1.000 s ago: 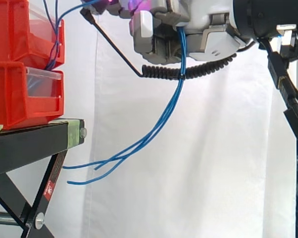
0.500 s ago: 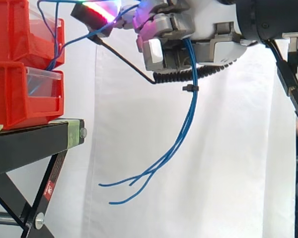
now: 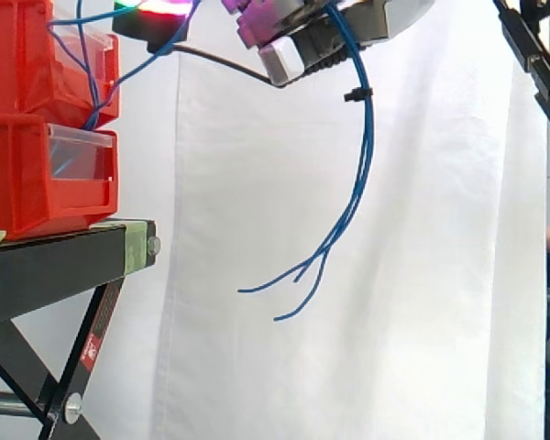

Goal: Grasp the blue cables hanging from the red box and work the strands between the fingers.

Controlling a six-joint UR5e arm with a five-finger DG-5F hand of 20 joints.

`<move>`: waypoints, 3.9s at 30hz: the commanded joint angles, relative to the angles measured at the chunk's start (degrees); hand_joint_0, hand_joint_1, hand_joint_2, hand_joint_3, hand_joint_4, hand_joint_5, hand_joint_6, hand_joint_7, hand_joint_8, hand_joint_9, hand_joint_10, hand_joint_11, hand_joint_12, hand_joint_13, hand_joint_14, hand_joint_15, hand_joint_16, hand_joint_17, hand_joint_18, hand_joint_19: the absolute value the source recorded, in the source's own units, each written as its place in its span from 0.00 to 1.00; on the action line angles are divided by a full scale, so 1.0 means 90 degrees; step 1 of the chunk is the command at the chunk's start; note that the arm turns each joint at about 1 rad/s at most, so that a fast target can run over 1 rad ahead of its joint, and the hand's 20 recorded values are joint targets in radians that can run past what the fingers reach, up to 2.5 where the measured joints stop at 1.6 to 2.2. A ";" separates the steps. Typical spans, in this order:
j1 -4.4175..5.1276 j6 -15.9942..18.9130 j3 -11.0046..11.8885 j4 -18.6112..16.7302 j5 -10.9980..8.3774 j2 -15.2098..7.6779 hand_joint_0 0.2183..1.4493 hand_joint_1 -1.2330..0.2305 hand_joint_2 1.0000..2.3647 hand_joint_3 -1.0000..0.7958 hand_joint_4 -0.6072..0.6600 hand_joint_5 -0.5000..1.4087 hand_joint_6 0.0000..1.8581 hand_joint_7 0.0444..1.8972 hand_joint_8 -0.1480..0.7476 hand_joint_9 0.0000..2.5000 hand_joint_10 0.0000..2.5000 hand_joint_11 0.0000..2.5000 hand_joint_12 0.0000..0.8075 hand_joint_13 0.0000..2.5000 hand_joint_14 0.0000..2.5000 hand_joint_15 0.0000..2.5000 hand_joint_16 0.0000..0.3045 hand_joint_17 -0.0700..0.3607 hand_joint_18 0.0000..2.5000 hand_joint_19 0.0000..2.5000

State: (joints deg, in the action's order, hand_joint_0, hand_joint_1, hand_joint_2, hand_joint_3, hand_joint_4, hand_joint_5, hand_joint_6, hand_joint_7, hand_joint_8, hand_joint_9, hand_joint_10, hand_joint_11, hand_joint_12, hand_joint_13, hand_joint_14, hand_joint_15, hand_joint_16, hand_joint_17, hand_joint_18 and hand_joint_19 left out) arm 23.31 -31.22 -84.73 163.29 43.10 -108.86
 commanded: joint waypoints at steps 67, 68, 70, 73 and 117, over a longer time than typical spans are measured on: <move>-0.0266 0.2531 -0.1328 -0.2450 0.0914 -0.0649 0.51 0.45 0.01 0.62 0.71 0.28 0.76 0.70 0.73 0.70 1.00 1.00 0.69 0.74 1.00 0.71 0.64 0.50 0.92 0.29; -0.0256 0.2502 -0.1328 -0.2440 0.0895 -0.0649 0.51 0.45 0.01 0.63 0.71 0.28 0.76 0.70 0.73 0.70 1.00 1.00 0.69 0.74 1.00 0.71 0.64 0.50 0.92 0.29; -0.0236 0.2404 -0.1328 -0.2440 0.0827 -0.0649 0.51 0.45 0.01 0.63 0.71 0.28 0.76 0.71 0.73 0.70 1.00 1.00 0.69 0.74 1.00 0.71 0.64 0.50 0.92 0.29; -0.0207 0.2189 -0.1328 -0.2440 0.0563 -0.0649 0.50 0.45 0.01 0.63 0.71 0.28 0.76 0.70 0.73 0.70 1.00 1.00 0.69 0.74 1.00 0.71 0.64 0.50 0.92 0.29; -0.0197 0.1965 -0.1318 -0.1474 0.0397 -0.0639 0.50 0.45 0.01 0.64 0.71 0.28 0.75 0.71 0.73 0.70 1.00 1.00 0.69 0.74 1.00 0.71 0.64 0.50 0.92 0.29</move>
State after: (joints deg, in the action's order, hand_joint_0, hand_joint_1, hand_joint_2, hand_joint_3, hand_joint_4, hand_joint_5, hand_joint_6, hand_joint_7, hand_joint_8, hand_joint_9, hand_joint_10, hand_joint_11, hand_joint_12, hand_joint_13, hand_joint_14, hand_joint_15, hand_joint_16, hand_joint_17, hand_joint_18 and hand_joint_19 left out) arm 21.53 -13.53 -96.62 150.03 46.60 -114.61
